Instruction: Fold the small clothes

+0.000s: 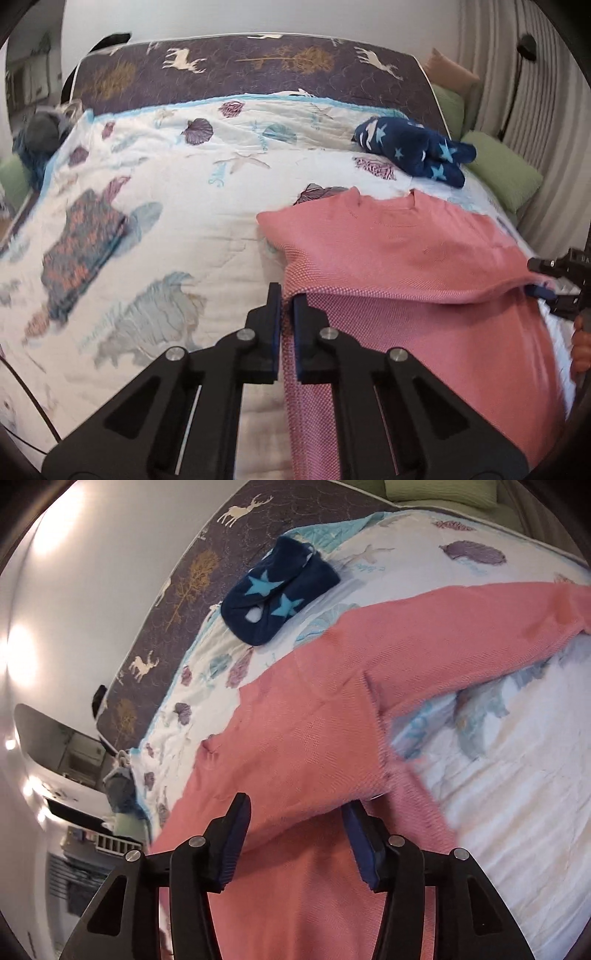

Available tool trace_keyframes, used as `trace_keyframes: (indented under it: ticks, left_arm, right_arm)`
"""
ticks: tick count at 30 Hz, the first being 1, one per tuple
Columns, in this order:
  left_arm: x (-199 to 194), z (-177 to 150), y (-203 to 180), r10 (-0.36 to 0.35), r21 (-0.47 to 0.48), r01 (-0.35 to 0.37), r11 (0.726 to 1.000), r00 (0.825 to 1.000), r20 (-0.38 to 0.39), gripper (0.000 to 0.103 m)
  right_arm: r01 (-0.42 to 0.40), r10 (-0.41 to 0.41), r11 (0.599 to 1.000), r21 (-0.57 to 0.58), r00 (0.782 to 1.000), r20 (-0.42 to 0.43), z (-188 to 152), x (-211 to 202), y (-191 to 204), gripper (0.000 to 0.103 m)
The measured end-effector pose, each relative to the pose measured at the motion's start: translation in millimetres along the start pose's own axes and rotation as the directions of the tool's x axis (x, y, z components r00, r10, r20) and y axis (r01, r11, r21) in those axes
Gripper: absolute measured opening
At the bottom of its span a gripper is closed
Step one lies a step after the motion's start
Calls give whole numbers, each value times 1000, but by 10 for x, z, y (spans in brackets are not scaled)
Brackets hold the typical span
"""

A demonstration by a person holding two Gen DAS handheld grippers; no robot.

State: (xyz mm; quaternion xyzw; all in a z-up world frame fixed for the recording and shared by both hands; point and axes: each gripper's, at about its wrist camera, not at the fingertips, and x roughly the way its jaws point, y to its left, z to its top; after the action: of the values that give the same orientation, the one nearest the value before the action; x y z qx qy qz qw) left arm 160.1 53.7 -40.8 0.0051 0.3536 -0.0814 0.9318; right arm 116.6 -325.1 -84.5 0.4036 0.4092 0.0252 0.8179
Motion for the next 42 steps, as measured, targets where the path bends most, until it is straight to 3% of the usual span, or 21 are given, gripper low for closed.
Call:
trace_keyframes:
  ticks: [2,6,9,10,11,12,14,17,19,21,24,27,29,31,33,36,37,38,39,40,42]
  left_arm:
    - [69,-58,12,14,7,-14,1000,999,-30,14]
    - [253,-263,173,22,-50,-27,998,993,-113,30]
    - [327,-351,280,-9,-106,-5,994,991,-131,28]
    - [307,-342,278,-8,-112,-6,994,993,-121,23]
    - [266,-320,257,-18,-112,5,994,994,-108,10]
    - [178,-266,231,-33,-113,24,993,996,-77,8]
    - [57,-193,177,-8,-91,5,996,999,-33,8]
    - [28,-160,138,19,-48,-21,999,999,-33,13]
    - [104,-258,163,33,-44,-36,998,997,-69,17]
    - [213,-405,194,47,-48,-54,997,990,-130,27]
    - [158,-476,227,35,-68,-44,997,990,-134,27]
    - [-59,-371,237,3,-89,-11,996,995,-99,27]
    - [-250,-246,222,-37,-105,32,994,999,-40,27]
    - [-343,-126,164,-87,-112,87,990,996,7,27]
    - [-285,-34,47,-111,-87,112,990,994,14,27]
    - [7,27,-215,-143,-32,142,989,989,-40,28]
    - [194,14,-290,-133,-18,132,991,988,-83,27]
    - [409,-27,-342,-60,8,61,998,990,-131,27]
    - [578,-77,-346,14,30,-9,1000,985,-172,27]
    - [707,-134,-326,44,35,-38,999,980,-194,27]
    - [644,-144,-274,16,4,-16,1000,987,-158,27]
  right_arm:
    - [36,-37,999,38,999,21,32,-12,-90,52]
    - [20,-22,997,73,999,28,103,12,-207,52]
    - [11,-13,999,51,999,41,197,81,-195,51]
    - [20,-20,1000,8,999,42,228,115,-133,21]
    - [46,-44,998,-41,998,43,241,129,-54,3]
    - [60,-52,993,-105,996,77,250,82,84,4]
    - [17,13,982,-186,986,164,267,-128,294,4]
    - [-25,76,976,-215,970,230,348,-345,413,4]
    - [-16,62,976,-216,976,207,367,-318,351,5]
    - [42,-14,978,-206,991,135,314,-142,173,7]
    - [147,-143,977,-156,989,34,184,70,-197,10]
    - [99,-92,987,-128,994,61,200,-77,-328,11]
    - [156,-133,973,-169,981,142,259,-247,-217,17]
    - [152,-114,963,-221,978,176,300,-324,-76,17]
    - [93,-53,956,-278,987,149,308,-299,86,17]
    - [1,9,946,-324,999,31,236,-46,233,17]
    - [4,-8,942,-335,1000,-10,211,91,252,17]
    - [55,-72,939,-340,997,-36,197,243,239,16]
    - [163,-186,928,-334,982,-38,186,416,164,12]
    - [184,-207,927,-326,978,-37,179,473,114,1]
    - [121,-136,948,-295,990,-31,175,369,29,2]
